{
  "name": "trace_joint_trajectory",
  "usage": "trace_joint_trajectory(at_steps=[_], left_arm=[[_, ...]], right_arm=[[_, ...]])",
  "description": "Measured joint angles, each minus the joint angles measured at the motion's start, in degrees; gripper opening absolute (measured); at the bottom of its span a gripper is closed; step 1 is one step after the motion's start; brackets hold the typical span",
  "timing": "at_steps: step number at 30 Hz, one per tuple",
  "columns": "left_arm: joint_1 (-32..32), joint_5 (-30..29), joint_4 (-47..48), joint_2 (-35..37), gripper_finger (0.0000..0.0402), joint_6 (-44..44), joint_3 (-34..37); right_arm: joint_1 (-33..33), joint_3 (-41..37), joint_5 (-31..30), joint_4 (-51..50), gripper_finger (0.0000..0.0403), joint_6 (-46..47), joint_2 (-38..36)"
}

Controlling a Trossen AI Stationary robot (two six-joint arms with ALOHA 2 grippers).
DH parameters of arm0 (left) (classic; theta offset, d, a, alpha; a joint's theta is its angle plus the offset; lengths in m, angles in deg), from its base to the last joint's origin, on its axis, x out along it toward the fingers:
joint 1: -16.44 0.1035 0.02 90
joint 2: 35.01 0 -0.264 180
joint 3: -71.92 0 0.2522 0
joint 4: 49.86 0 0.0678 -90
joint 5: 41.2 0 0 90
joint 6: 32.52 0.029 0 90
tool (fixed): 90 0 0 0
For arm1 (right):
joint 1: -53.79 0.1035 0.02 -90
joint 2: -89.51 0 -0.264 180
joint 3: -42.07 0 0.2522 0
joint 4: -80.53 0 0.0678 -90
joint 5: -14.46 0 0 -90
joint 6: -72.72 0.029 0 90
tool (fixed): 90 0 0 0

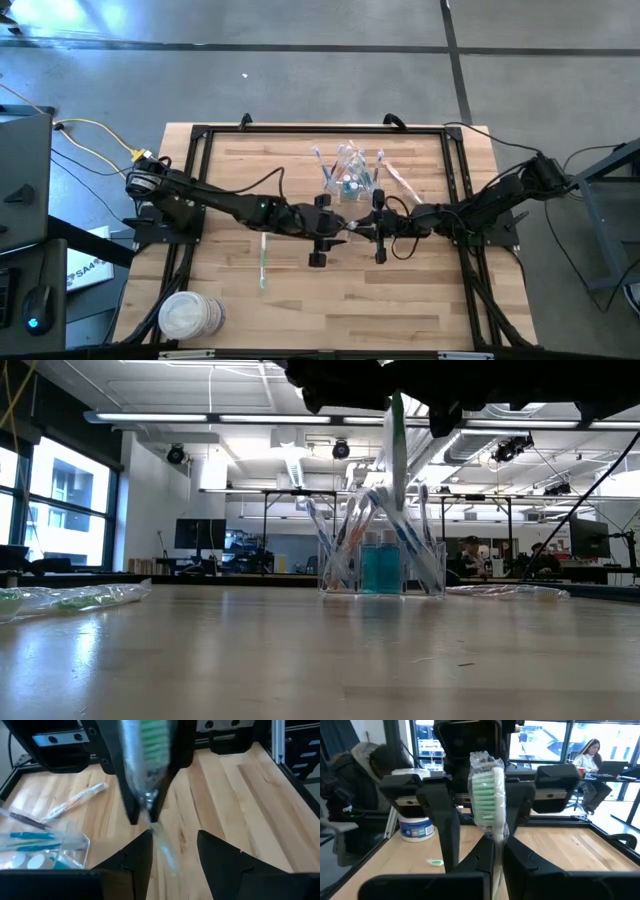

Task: Pick & Place toothbrushing station
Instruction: Put the top green toothbrush into the transparent organizer

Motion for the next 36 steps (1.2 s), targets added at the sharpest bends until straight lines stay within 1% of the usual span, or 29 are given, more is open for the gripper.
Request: trace_joint_trajectory(at_steps=[5, 23, 29, 32, 36], left_arm=[[0.06, -0.49, -3.6, -0.64, 0.0152, 0.02, 0.01], [0.26, -0.19, -4.54, -0.8, 0.0152, 0.13, 0.03], [0.26, -3.0, -4.59, -0.8, 0.0152, 0.17, 0.03], [0.58, -4.01, -4.63, -0.8, 0.0139, 0.19, 0.03], [0.94, -4.67, -4.75, -0.8, 0.0097, 1.56, 0.03]], right_arm=[[0.0, 0.04, 0.1, 0.7, 0.0011, -0.02, -0.02], [0.0, 0.06, 0.26, 0.47, 0.0011, -0.04, -0.02], [-0.04, 0.08, -0.04, 0.5, 0.0011, -0.07, -0.02], [-0.07, 0.12, -0.02, 0.51, 0.0011, -0.07, -0.02], [-0.1, 0.12, 0.11, 0.48, 0.0011, -0.07, -0.02]])
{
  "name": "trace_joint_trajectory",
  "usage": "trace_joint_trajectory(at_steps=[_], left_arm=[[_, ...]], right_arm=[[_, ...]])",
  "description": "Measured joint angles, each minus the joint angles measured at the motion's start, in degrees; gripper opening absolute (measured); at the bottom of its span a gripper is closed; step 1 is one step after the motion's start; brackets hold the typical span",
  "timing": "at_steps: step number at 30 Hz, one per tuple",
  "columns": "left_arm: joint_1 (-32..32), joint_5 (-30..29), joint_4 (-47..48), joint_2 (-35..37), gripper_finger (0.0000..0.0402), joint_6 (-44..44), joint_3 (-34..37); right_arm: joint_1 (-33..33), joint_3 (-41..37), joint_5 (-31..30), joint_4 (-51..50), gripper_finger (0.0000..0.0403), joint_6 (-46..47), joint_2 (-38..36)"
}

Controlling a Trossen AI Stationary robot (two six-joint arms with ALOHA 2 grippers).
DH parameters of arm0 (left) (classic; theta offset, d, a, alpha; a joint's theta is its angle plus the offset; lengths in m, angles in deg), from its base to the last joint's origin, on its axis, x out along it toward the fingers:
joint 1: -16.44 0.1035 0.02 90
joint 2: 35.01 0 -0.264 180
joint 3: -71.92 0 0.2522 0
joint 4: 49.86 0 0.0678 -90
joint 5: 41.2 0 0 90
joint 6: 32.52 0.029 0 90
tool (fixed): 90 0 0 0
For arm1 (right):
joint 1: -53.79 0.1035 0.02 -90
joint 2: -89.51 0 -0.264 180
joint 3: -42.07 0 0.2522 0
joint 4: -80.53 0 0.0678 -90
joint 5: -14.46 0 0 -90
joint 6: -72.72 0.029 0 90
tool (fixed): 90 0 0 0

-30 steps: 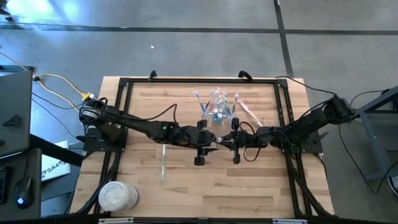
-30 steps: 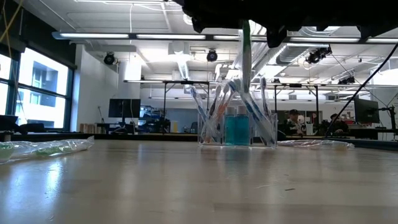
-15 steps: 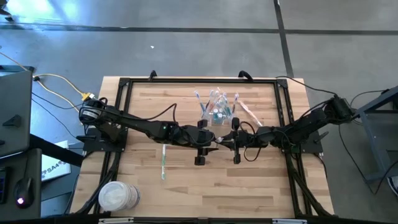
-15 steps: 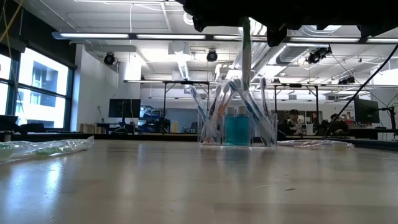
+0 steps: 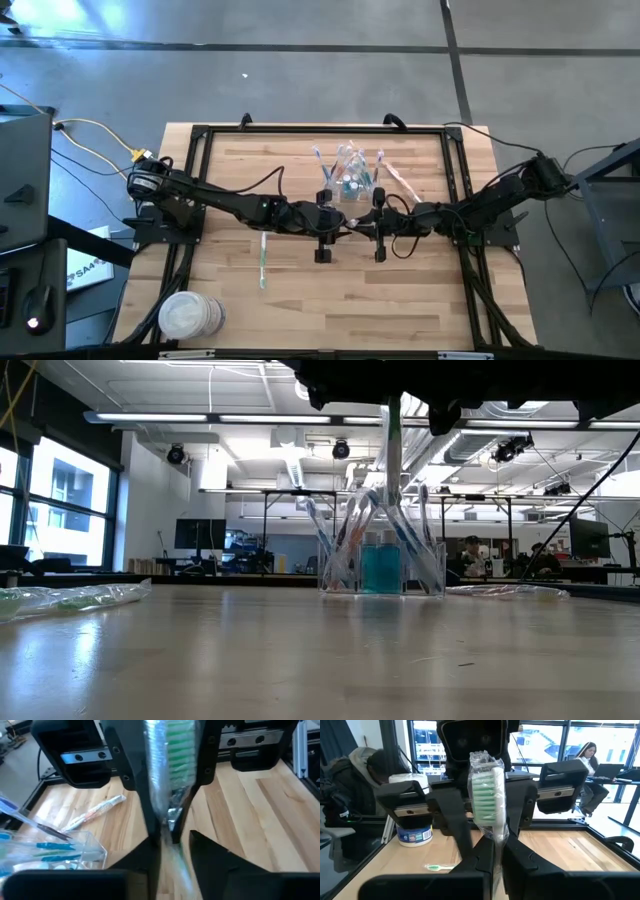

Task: Pick & Place toothbrushing station
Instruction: Put the top green toothbrush into the transparent organizer

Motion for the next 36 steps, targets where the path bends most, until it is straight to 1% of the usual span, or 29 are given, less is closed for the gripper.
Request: trace_joint_trajectory(at_steps=[4, 6, 8, 11, 15, 19, 21, 23, 25, 28, 30, 33, 36], left_arm=[[0.08, -0.02, 0.18, 0.0, 0.0036, 0.42, 0.0], [0.08, 0.09, 0.2, 0.0, 0.0016, -0.01, 0.0], [0.08, -0.04, 0.18, 0.0, 0.0017, -0.02, 0.0], [0.08, -1.44, 0.38, 0.0, 0.0021, 0.63, 0.0], [0.08, -1.77, 1.06, 0.0, 0.001, 0.81, -0.02], [0.08, -1.76, 1.66, 0.0, 0.001, 0.79, -0.04], [0.06, -1.79, 2.05, 0.0, 0.001, 0.76, -0.04], [0.08, -1.92, 2.37, 0.0, 0.001, 0.75, -0.07], [0.06, -2.79, 3.19, 0.07, 0.001, 0.71, -0.17], [0.06, -7.2, 6.46, 1.45, 0.001, 0.84, -0.13], [0.07, -9.71, 7.11, 2.97, 0.001, 1.57, -0.17], [0.31, -12.31, 9.0, 5.5, 0.001, 2.26, -0.17], [2.2, -13.09, 12.12, 8.37, 0.001, 2.92, -0.11]], right_arm=[[0.01, 0.0, 0.27, -0.15, 0.0011, -0.46, 0.0], [0.05, 0.0, 0.36, -0.33, 0.0012, -0.74, 0.0], [0.04, 0.0, 0.57, -0.47, 0.0019, -0.65, 0.0], [0.04, 0.0, 0.52, -0.49, 0.0046, 1.17, 0.01], [0.49, 0.0, 0.24, -0.69, 0.0097, 1.49, 0.02], [1.1, 0.0, 0.19, -1.62, 0.0151, 0.67, 0.04], [1.59, 0.0, -0.84, -2.33, 0.0176, -0.22, 0.04], [2.29, -0.02, -4.47, -2.9, 0.0195, -0.29, -0.19], [3.06, -0.07, -10.14, -3.84, 0.021, -1.38, -0.65], [4.8, -0.08, -20.35, -5.9, 0.0221, -3.55, -1.73], [6.23, -0.09, -25.85, -5.87, 0.0224, -4.62, -2.0], [8.09, -0.09, -30.78, -5.9, 0.0223, -6.67, -1.99], [9.11, -0.09, -33.12, -5.21, 0.0222, -8.35, -1.99]])
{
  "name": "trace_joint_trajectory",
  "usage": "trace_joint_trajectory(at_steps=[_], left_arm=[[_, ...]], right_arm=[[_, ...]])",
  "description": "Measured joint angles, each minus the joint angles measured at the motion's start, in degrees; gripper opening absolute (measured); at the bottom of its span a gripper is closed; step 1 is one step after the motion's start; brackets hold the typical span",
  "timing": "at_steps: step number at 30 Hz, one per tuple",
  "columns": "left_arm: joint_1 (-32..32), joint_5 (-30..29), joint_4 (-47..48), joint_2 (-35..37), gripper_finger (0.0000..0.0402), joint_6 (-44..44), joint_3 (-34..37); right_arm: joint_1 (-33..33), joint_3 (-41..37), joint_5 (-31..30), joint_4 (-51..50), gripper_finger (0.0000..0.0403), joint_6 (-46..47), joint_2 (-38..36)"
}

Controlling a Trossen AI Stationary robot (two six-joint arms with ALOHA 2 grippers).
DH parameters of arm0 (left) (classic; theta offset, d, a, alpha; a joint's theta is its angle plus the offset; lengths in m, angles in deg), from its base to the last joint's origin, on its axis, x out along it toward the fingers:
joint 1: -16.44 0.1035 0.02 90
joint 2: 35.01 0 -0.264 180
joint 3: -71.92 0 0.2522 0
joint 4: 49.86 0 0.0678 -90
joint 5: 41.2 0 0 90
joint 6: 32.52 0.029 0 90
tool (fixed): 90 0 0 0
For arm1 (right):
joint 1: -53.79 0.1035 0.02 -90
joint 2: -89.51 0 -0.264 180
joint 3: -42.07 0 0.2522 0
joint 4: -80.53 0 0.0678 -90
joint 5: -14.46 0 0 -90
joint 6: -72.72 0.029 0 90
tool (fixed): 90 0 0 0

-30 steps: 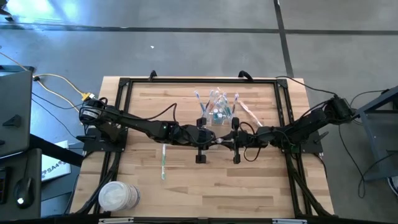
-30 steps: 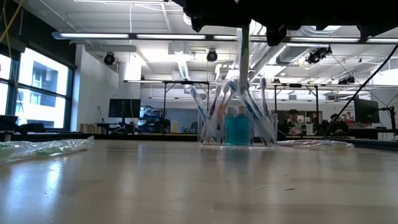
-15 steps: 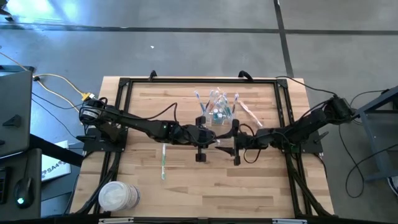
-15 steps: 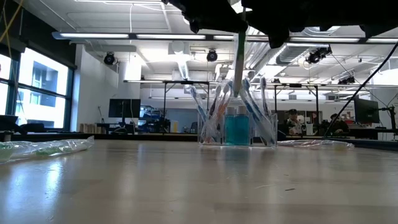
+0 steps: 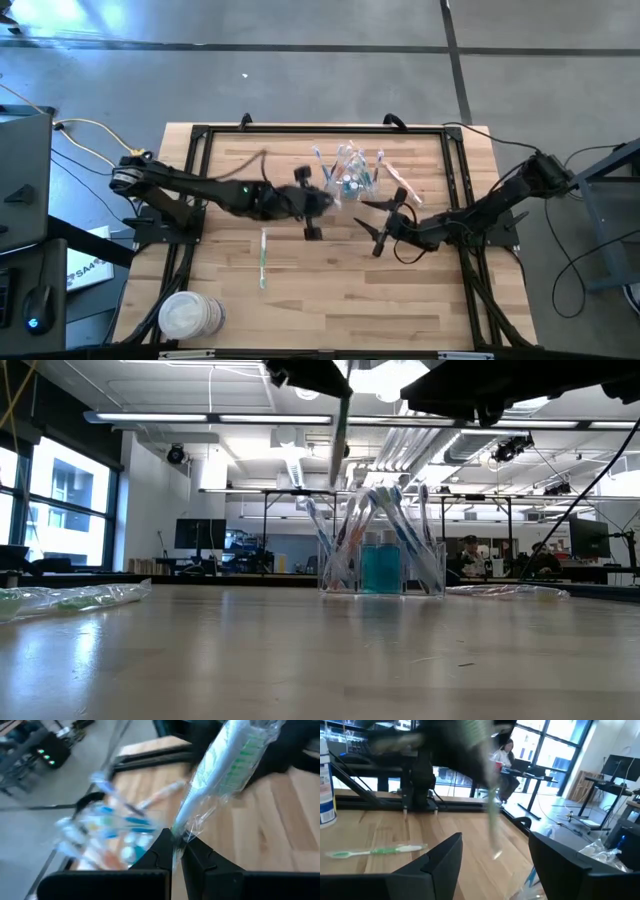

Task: Pick & Place toothbrushing station
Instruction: Put the top green toothbrush into the transparent organizer

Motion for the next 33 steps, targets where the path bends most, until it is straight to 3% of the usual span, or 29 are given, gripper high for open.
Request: trace_joint_trajectory(at_steps=[5, 8, 11, 14, 19, 33], left_arm=[[8.07, 1.78, 2.62, 3.35, 0.001, -2.95, 1.01], [14.56, 10.89, -0.33, 4.26, 0.001, -5.86, 4.68], [19.67, 21.71, -9.23, 4.16, 0.001, -7.73, 9.7], [21.84, 27.07, -19.32, 4.16, 0.001, -9.26, 15.08], [22.27, 27.35, -27.18, 4.13, 0.001, -10.35, 20.7], [22.25, 25.24, -28.86, -0.09, 0.001, -11.84, 20.88]], right_arm=[[0.21, 0.0, -0.15, -0.02, 0.0222, -0.03, 0.0], [0.19, 0.0, -0.15, -0.16, 0.0222, -0.19, 0.0], [0.19, 0.0, -0.15, -0.17, 0.0222, -0.17, 0.0], [0.15, 0.0, -0.14, -0.24, 0.0222, -0.47, 0.0], [0.15, 0.0, 0.49, -0.26, 0.0222, -0.85, 0.0], [-1.51, 0.02, 2.45, -0.55, 0.0222, 2.41, 0.0]])
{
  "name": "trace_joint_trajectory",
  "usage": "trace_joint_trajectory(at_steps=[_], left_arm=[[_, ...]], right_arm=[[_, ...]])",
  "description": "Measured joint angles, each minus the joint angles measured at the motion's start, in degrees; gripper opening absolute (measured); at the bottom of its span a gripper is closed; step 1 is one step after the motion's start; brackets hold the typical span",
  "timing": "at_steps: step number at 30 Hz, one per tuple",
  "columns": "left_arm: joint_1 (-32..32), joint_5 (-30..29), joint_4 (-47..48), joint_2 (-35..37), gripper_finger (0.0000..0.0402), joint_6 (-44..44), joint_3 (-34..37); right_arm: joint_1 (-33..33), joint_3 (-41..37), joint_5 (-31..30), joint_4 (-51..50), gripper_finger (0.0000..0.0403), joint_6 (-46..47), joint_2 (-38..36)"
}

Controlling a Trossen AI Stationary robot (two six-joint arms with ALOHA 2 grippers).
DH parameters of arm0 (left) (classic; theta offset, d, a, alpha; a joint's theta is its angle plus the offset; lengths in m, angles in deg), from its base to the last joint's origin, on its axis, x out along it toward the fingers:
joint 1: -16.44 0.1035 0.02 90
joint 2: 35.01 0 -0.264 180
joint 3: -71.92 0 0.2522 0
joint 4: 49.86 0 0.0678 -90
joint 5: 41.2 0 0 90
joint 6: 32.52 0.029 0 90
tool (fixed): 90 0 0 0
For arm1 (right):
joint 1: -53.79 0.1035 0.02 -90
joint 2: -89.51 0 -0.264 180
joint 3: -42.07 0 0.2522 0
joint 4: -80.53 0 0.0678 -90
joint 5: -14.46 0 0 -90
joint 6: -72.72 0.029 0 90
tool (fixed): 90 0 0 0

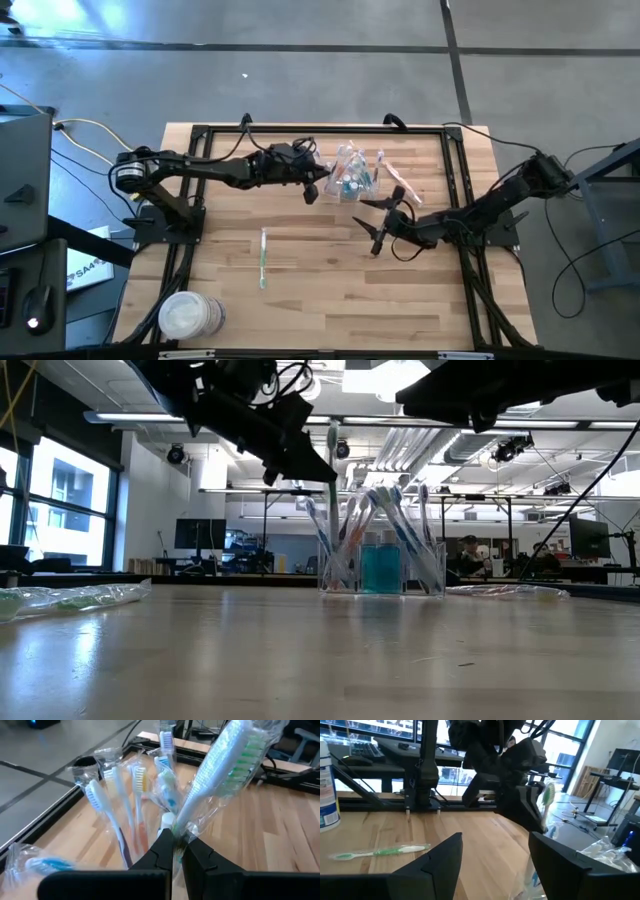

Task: Pick & Place toothbrushing station
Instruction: Put the top green toothbrush into the transparent organizer

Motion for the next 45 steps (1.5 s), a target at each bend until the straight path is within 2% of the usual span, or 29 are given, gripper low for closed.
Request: trace_joint_trajectory(at_steps=[5, 9, 27, 38, 45], left_arm=[[0.0, -2.92, -0.07, -0.02, 0.001, 1.57, 0.0], [0.5, -2.81, 0.77, -0.02, 0.001, 1.16, 0.0], [3.08, 3.81, -3.64, -9.39, 0.001, -7.56, -0.09], [3.68, 2.36, -3.32, -10.62, 0.0085, -11.84, -0.02], [3.69, 2.28, -3.47, -10.6, 0.01, -11.67, -0.02]], right_arm=[[-0.62, 0.0, 3.07, -1.21, 0.0222, 0.28, 0.0], [-0.62, 0.0, 3.04, -1.27, 0.0222, 0.65, 0.0], [-0.62, 0.0, 4.27, -1.27, 0.0222, 0.65, 0.0], [-0.62, 0.0, 4.33, -2.51, 0.0222, 1.35, 0.0], [-0.62, 0.0, 4.33, -2.54, 0.0222, 1.39, 0.0]])
